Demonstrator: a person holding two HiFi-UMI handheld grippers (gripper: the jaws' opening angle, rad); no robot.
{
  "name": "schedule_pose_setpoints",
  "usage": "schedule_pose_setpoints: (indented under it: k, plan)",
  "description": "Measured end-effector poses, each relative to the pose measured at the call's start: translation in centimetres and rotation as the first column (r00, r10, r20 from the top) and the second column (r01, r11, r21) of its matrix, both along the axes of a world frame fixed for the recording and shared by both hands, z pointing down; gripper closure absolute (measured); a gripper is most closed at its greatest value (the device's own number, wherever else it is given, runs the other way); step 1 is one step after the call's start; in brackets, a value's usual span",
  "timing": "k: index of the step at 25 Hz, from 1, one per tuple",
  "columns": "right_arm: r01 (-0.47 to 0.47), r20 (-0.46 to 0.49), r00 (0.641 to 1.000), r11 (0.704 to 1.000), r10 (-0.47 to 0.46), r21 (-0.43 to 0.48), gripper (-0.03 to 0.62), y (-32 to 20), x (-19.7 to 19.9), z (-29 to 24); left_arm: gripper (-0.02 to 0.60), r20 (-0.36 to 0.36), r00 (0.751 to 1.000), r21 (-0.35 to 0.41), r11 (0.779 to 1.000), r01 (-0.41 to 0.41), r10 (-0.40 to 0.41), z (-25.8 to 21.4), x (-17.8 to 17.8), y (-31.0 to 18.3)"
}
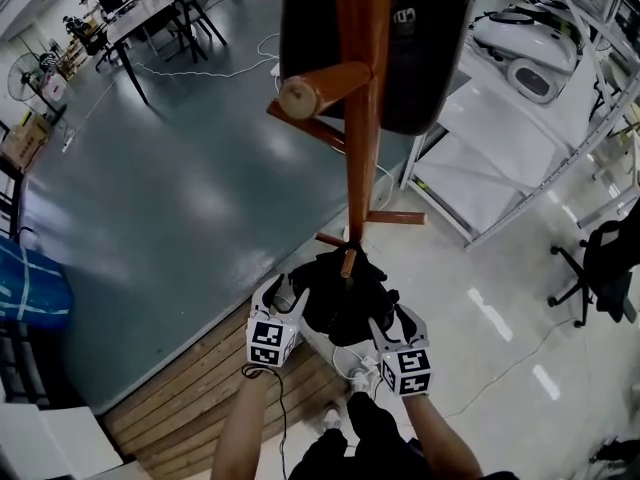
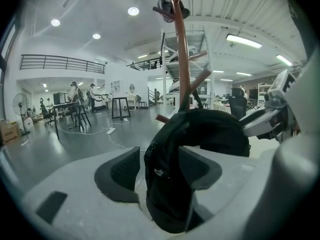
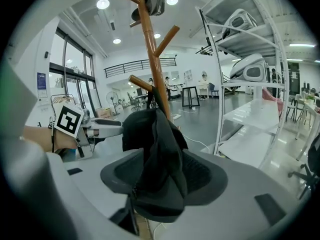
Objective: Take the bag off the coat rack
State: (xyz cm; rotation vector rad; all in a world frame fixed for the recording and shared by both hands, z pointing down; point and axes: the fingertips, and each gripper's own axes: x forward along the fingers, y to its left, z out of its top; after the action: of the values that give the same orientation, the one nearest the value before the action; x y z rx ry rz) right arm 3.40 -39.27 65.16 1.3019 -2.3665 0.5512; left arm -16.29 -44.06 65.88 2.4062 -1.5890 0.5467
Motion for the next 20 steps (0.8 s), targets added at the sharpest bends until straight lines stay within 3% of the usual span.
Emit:
schedule_pose_setpoints:
  k: [20]
  plan:
    - [0.005,0.0,1.0,1.0,-0.005,-0.013,0.379,-1.7,-0.6,2.0,0.336,0.011,0.998,-0.053,0.997,-0.056,0.056,2.1,1.0,-3.2]
